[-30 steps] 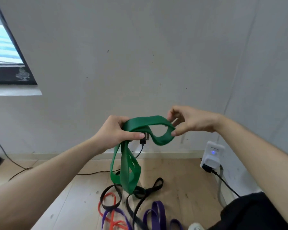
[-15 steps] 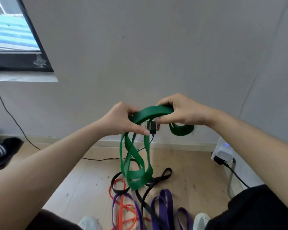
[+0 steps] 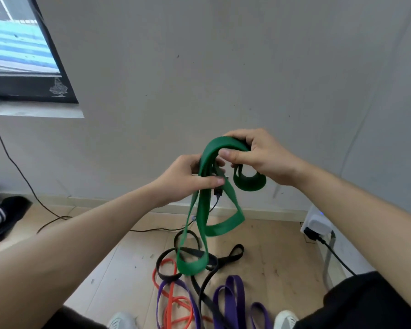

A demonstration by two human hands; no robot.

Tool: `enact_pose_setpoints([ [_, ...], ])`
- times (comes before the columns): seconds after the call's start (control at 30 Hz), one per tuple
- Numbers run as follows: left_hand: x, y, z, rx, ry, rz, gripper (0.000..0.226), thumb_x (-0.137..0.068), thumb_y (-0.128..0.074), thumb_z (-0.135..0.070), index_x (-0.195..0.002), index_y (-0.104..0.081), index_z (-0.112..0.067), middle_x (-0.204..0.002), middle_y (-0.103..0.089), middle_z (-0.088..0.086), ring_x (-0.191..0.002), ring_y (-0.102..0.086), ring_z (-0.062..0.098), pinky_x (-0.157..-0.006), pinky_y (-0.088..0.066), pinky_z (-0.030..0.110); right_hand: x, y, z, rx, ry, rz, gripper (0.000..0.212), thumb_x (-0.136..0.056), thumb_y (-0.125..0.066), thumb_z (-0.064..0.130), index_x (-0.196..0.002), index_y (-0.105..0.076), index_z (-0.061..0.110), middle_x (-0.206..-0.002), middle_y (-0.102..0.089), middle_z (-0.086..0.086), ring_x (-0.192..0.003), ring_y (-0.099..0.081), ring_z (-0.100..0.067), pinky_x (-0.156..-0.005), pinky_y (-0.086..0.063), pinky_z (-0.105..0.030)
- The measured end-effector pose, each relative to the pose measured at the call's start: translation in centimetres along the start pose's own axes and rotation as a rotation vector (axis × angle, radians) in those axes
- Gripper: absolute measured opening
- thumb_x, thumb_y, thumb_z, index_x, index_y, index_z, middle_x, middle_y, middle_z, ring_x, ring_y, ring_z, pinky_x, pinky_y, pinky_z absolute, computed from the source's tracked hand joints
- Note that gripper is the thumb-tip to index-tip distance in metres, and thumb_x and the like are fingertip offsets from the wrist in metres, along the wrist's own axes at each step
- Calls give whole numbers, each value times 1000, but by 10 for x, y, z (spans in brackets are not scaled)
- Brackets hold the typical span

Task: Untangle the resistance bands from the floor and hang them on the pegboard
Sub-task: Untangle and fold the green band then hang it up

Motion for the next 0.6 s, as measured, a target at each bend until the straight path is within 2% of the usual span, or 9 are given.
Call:
enact_pose_setpoints([
  [0.07,-1,-5,-2,69,13,-13,25,-87,-78,-12,-110,-68,-10,-108,-77,3,-103,-74,14,-85,-58,23,1,1,1,-41,22,-41,23,-93,-67,17,-108,-68,0,-85,-63,-7,-77,-58,-12,-74,-49,-27],
  [0.17,1,-13,-5,110,27,1,13,-90,-74,-14,-101,-68,-11,-102,-78,7,-100,-74,18,-83,-59,29,2,9,6,-89,49,-117,23,-92,-65,23,-105,-68,4,-85,-56,-9,-76,-53,-20,-74,-49,-34],
  [0.27,0,-15,-8,126,14,-12,16,-93,-71,-18,-104,-68,-7,-99,-76,15,-99,-73,30,-87,-60,35,4,25,7,-117,62,-182,17,-91,-63,26,-102,-70,14,-80,-54,-3,-76,-52,-18,-73,-50,-30],
  [0.33,-3,-12,-10,149,3,-37,14,-93,-71,-14,-104,-69,-6,-95,-75,18,-92,-73,31,-91,-59,35,9,40,4,-128,27,-178,14,-92,-64,26,-101,-70,17,-79,-53,-4,-77,-53,-18,-73,-50,-26],
  [0.43,-4,-5,-13,165,0,-64,13,-91,-72,-10,-104,-72,-5,-83,-70,12,-80,-69,19,-80,-58,24,21,64,-9,-65,-109,-53,13,-89,-70,26,-99,-70,17,-80,-61,-4,-78,-60,-13,-75,-51,-22],
  [0.53,-4,2,-14,165,14,-86,15,-87,-77,-13,-100,-74,-5,-76,-70,7,-74,-68,15,-70,-53,20,29,72,-29,243,-290,148,22,-81,-78,31,-98,-73,18,-87,-70,-3,-82,-66,-15,-86,-49,-32],
  [0.6,-4,2,-19,147,9,-59,17,-85,-79,-13,-98,-75,-3,-72,-69,2,-72,-68,14,-68,-53,20,30,59,-40,378,-431,330,29,-81,-81,28,-106,-72,17,-101,-74,-1,-96,-70,-16,-102,-48,-42],
])
Point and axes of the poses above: each hand's wrist, its own x-axis away from the middle knuckle, its own y-axis out of the back of the hand, z = x × y, the point moved 1 cm from there along -x, towards the middle knuckle
